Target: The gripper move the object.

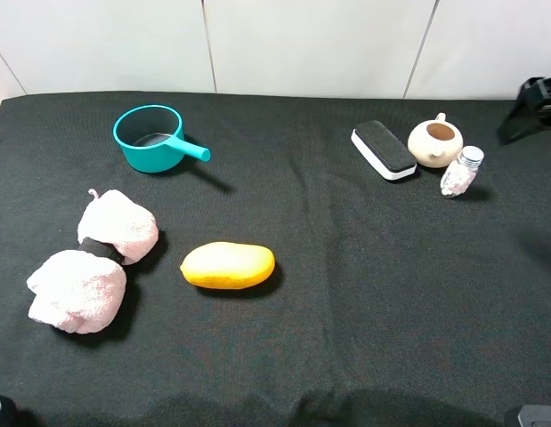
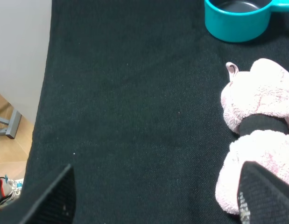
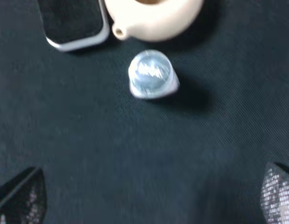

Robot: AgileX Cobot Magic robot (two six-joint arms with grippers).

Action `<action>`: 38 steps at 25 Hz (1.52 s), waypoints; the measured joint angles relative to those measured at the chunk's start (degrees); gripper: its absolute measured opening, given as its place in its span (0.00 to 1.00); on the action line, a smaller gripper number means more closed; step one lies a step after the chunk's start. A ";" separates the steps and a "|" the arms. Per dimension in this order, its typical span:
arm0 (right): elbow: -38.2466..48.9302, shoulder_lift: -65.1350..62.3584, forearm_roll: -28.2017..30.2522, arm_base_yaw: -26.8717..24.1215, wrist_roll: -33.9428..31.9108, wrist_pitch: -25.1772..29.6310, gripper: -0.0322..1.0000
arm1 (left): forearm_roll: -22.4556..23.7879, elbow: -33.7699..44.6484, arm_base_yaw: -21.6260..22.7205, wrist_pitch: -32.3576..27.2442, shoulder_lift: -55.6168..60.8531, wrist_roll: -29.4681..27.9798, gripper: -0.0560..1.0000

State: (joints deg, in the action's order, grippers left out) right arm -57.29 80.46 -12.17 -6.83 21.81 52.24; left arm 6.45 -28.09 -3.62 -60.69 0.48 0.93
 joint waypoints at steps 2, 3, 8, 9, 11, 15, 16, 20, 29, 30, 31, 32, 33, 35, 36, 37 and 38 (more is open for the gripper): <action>0.00 -3.32 2.56 0.00 -3.00 3.36 0.70 | 0.00 0.00 0.00 0.00 0.00 0.00 0.78; 0.00 -4.68 3.69 0.00 -4.48 4.74 0.70 | 0.00 0.00 0.00 0.00 0.00 0.00 0.78; 0.70 -13.79 6.63 0.00 -9.13 9.81 0.70 | 0.00 0.00 0.00 0.00 0.00 0.00 0.78; 1.39 -15.94 6.87 0.00 -9.84 10.28 0.70 | 0.00 0.00 0.00 0.00 0.00 0.00 0.78; 3.09 -20.26 7.29 0.00 -11.29 10.89 0.70 | 0.00 0.00 0.00 0.00 0.00 0.00 0.78; 7.44 -29.54 8.39 0.00 -14.19 12.34 0.70 | 0.00 0.00 0.00 0.00 0.00 0.00 0.78; 8.49 -31.83 8.53 0.00 -14.81 12.64 0.70 | 0.00 0.00 0.00 0.00 0.00 0.00 0.78; 12.36 -40.49 9.45 0.00 -17.18 14.95 0.70 | 0.00 0.00 0.00 0.00 0.00 0.00 0.78; 22.42 -58.08 11.37 0.00 -19.03 15.06 0.70 | 0.00 0.00 0.00 0.00 0.00 0.00 0.78; 23.03 -59.54 11.37 0.00 -19.03 14.90 0.70 | 0.00 0.00 0.00 0.00 0.00 0.00 0.78; 23.51 -60.84 11.37 0.00 -19.03 14.77 0.70 | 0.00 0.00 0.00 0.00 0.00 0.00 0.78; 23.79 -61.78 11.37 0.00 -19.03 14.46 0.70 | 0.00 0.00 0.00 0.00 0.00 0.00 0.78; 24.15 -62.75 11.37 0.00 -19.03 13.98 0.70 | 0.00 0.00 0.00 0.00 0.00 0.00 0.78; 25.33 -64.27 11.37 0.00 -19.03 13.37 0.70 | 0.00 0.00 0.00 0.00 0.00 0.00 0.78; 25.88 -64.99 11.37 0.00 -19.03 13.31 0.70 | 0.00 0.00 0.00 0.00 0.00 0.00 0.78; 26.23 -65.60 11.37 0.00 -18.82 13.31 0.70 | 0.00 0.00 0.00 0.00 0.00 0.00 0.78; 26.36 -66.13 11.37 0.00 -18.26 13.18 0.70 | 0.00 0.00 0.00 0.00 0.00 0.00 0.78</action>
State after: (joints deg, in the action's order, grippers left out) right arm -30.93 14.33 -0.80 -6.83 3.55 65.42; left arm 6.45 -28.09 -3.62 -60.69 0.48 0.93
